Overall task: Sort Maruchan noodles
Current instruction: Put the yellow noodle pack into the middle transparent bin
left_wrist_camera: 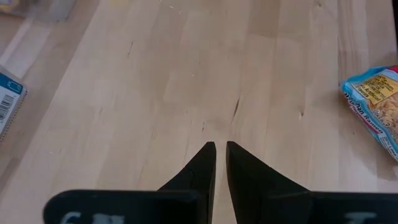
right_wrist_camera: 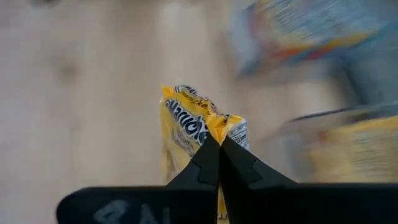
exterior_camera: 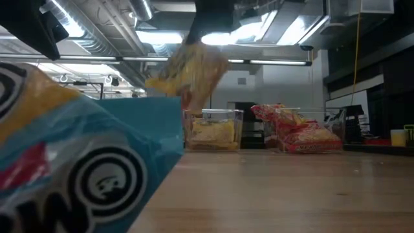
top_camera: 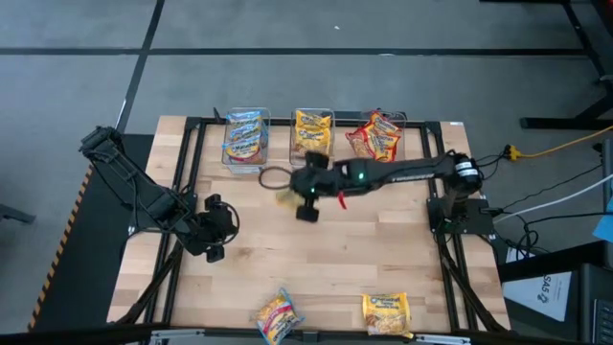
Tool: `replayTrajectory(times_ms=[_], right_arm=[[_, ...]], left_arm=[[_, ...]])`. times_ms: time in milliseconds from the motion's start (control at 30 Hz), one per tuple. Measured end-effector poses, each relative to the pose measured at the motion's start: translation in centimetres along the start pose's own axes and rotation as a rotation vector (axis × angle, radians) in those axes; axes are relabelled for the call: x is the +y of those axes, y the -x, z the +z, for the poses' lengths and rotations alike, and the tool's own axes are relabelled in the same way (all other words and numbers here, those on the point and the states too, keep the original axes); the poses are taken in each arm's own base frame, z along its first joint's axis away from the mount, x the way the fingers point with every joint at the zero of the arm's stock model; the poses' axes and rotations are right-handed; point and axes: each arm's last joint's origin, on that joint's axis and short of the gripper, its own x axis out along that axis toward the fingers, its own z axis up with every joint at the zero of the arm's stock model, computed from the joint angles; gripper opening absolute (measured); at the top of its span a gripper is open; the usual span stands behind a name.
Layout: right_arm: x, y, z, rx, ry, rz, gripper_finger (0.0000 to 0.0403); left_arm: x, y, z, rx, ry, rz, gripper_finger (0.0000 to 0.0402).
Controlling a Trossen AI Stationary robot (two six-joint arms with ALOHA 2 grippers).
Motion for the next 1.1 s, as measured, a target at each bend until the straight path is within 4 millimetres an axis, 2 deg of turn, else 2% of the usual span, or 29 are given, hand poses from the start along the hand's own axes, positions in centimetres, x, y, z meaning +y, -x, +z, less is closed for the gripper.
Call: replayTrajectory(times_ms=[133,233,533,700,867,1100], right_arm=[[-2.6,2.0,2.1,-0.044,0.028,-0.145,0.0001],[-5.3,2.2,2.7,-0.045,-0.002,-0.198,0.0001],[-14.5,-0.3,1.3,0.020,-0.129,-0.296,0.0000],[-18.2,-1.7,0.2,-0.004,-0.203,-0.257,0.0000],[-20.1,-2.5,-0.7,-0.020,-0.243,-0.234,0.0000],[-19.9,-3.8,-1.6,-0.035,-0.269,-0.164,0.0000]], left_arm=[[0.0,0.0,0.0,0.000,0.000,0.000,0.0033],[0.0,0.0,0.0,0.001,0.000,0.000,0.0033],[0.0,0.0,0.0,0.001,-0.001,0.001,0.0033],[0.0,0.0,0.0,0.002,-0.002,0.002,0.0033],[0.0,0.0,0.0,0.002,-0.002,0.002,0.0033],[0.0,0.0,0.0,-0.002,-0.002,0.007,0.0033]])
